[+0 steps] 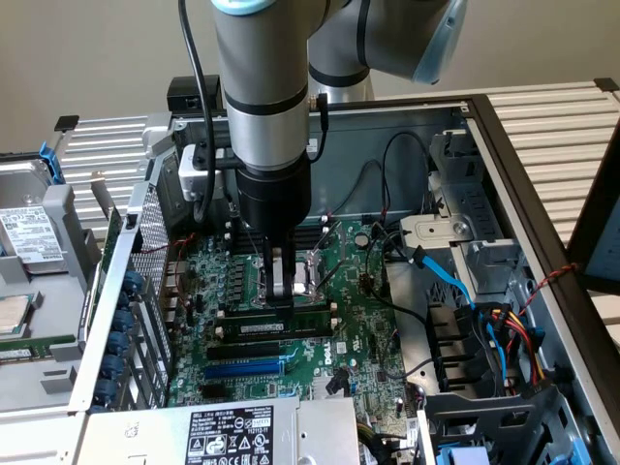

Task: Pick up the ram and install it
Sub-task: 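Press down the ram until it locks into place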

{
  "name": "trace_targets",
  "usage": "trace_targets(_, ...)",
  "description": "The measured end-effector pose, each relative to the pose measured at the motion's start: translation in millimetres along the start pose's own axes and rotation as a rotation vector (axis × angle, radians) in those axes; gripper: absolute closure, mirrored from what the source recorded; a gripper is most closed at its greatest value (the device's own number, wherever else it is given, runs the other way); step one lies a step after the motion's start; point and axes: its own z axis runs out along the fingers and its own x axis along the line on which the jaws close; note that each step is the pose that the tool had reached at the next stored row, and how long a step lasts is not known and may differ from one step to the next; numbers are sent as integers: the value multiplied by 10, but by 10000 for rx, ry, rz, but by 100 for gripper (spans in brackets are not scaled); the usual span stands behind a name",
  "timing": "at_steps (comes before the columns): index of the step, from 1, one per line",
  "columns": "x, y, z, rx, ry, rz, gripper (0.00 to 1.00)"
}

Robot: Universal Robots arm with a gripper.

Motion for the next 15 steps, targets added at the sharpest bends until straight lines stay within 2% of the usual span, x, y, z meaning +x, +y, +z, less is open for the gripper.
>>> trace_targets(15,8,0,1,1,-1,0,89)
